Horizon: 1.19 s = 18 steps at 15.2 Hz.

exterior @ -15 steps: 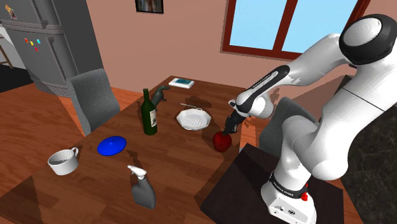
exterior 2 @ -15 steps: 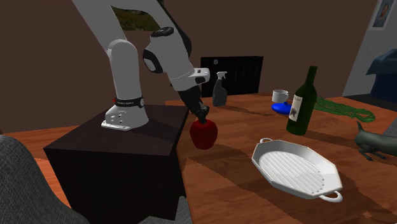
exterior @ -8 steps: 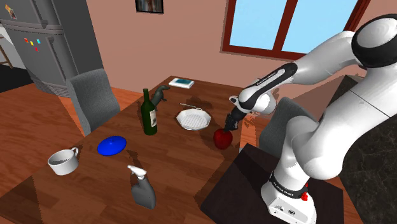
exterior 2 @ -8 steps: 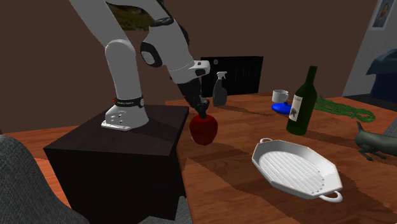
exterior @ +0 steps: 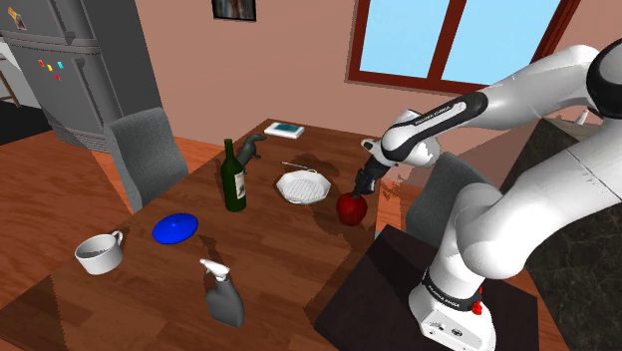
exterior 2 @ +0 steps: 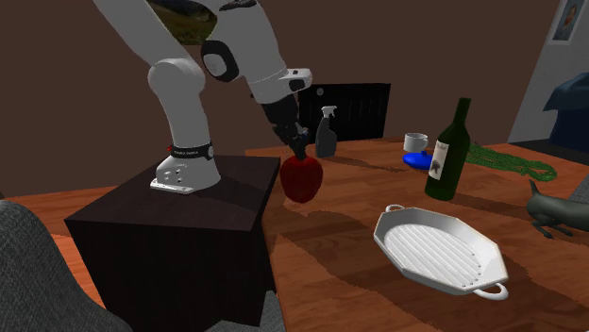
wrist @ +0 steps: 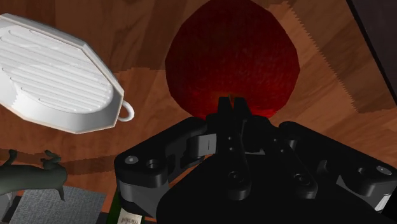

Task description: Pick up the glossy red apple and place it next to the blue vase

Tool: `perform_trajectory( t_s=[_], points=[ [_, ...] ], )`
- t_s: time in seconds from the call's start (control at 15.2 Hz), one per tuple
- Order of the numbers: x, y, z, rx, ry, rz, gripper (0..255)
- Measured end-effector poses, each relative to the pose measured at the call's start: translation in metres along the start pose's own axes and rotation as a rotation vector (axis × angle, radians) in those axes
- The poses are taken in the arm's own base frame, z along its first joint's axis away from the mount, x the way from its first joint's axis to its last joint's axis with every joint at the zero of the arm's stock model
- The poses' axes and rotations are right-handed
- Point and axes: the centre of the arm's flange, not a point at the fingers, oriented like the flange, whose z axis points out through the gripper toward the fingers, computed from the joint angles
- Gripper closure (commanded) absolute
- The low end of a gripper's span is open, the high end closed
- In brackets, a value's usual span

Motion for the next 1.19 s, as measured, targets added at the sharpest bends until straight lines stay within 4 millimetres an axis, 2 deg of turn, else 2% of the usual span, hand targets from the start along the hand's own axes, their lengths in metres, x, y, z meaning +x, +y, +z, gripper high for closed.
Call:
perform_trajectory(
  t_s=[1.19],
  points=[
    [0.039, 0.005, -0.085, 0.000, -0.001, 0.000, 255]
  ],
)
